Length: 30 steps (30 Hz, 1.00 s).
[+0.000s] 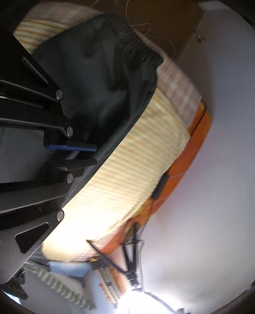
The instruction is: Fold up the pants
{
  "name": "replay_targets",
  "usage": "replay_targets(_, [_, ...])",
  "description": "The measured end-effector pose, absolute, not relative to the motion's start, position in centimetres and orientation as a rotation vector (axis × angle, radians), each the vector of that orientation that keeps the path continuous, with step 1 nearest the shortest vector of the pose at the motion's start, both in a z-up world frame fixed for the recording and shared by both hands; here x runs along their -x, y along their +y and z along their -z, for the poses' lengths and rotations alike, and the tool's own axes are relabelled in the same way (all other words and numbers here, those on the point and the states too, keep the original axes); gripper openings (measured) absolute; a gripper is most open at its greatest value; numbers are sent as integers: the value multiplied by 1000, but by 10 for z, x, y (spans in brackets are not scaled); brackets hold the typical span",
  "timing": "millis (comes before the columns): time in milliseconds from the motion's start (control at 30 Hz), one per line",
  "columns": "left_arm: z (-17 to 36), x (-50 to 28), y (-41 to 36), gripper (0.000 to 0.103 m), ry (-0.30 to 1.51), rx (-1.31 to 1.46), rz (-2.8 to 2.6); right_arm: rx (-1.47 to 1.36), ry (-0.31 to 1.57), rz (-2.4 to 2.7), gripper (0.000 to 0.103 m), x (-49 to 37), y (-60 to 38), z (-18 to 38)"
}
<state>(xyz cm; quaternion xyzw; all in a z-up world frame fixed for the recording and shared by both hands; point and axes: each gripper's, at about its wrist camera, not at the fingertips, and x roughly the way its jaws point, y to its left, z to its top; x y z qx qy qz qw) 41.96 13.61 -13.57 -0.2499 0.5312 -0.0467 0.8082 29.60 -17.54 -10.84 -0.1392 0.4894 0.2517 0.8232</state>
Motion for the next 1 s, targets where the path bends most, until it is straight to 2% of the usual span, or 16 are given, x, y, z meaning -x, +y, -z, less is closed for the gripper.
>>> replay_targets(33, [131, -419, 136, 39, 1138, 532, 91, 297, 1044, -550, 4, -293, -173, 108])
replay_targets(67, [128, -417, 134, 63, 1138, 541, 89, 289, 1050, -572, 3, -289, -171, 107])
replay_targets(100, [127, -417, 133, 72, 1140, 565, 83, 275, 1058, -599, 3, -284, -167, 107])
replay_targets(300, [150, -421, 116, 72, 1238, 582, 26, 367, 1071, -685, 3, -255, -135, 113])
replay_targets(500, [152, -419, 99, 72, 1243, 481, 37, 265, 1030, -595, 4, -281, -161, 99])
replay_targets(533, [149, -421, 95, 72, 1248, 429, 48, 250, 1030, -576, 14, -287, -164, 98])
replay_targets(567, [146, -422, 91, 72, 1256, 383, 62, 237, 1035, -556, 38, -294, -167, 100])
replay_targets(600, [144, -423, 89, 72, 1264, 333, 80, 227, 1046, -553, 51, -300, -169, 103])
replay_targets(633, [140, -424, 86, 72, 1267, 278, 94, 218, 1044, -552, 61, -304, -170, 106])
replay_targets(667, [138, -426, 85, 72, 1271, 241, 92, 210, 1046, -559, 62, -308, -169, 111])
replay_targets(833, [149, -444, 103, 72, 1325, 408, 12, 294, 1080, -571, 62, -319, -153, 140])
replay_targets(867, [155, -447, 105, 72, 1341, 425, -12, 309, 1096, -563, 57, -322, -151, 147])
replay_targets(900, [158, -450, 103, 72, 1348, 426, -29, 306, 1110, -563, 48, -324, -151, 152])
replay_targets(933, [161, -452, 102, 72, 1355, 418, -46, 286, 1140, -577, 20, -327, -151, 158])
replay_targets(967, [163, -453, 100, 72, 1359, 416, -53, 274, 1162, -583, 4, -328, -151, 162])
replay_targets(1000, [164, -453, 98, 72, 1360, 419, -53, 274, 1169, -579, 4, -329, -151, 166])
